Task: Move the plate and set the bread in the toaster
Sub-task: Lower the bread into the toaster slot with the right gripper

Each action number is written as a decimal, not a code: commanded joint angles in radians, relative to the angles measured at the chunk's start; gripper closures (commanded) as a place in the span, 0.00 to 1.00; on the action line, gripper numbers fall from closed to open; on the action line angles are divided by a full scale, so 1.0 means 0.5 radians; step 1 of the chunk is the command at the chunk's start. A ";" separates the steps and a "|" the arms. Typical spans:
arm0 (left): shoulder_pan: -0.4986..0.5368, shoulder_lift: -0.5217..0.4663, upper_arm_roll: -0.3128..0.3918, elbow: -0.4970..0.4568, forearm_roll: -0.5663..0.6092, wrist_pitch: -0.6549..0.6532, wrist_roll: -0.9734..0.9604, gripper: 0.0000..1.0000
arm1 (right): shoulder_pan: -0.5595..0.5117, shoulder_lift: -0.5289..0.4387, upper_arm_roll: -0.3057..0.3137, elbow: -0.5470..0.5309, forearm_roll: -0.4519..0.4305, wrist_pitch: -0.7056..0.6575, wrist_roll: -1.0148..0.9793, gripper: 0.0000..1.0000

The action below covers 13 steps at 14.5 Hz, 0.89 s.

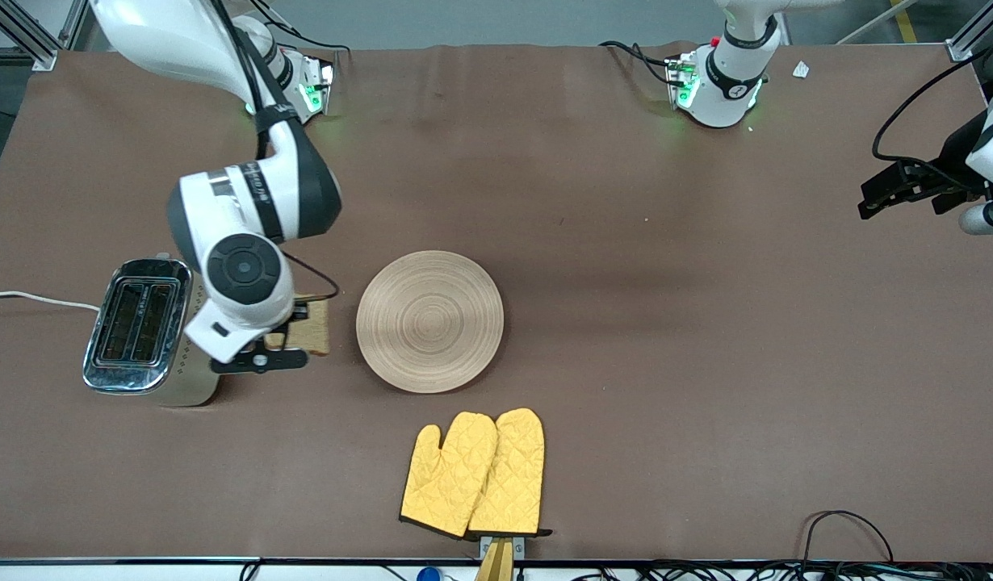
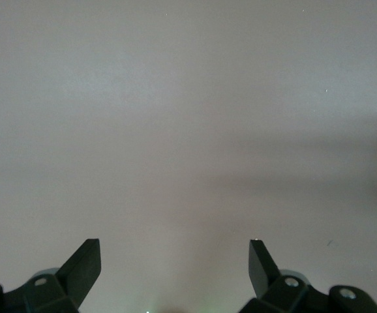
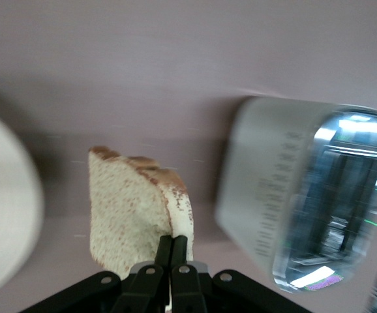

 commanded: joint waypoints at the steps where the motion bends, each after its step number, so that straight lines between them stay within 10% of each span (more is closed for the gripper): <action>1: -0.003 -0.030 0.004 0.005 0.001 -0.011 0.037 0.00 | -0.033 -0.037 -0.064 0.101 -0.130 -0.217 0.011 1.00; 13: -0.009 -0.030 0.001 0.008 -0.002 -0.011 0.012 0.00 | 0.004 -0.165 -0.128 -0.293 -1.176 -0.159 0.180 1.00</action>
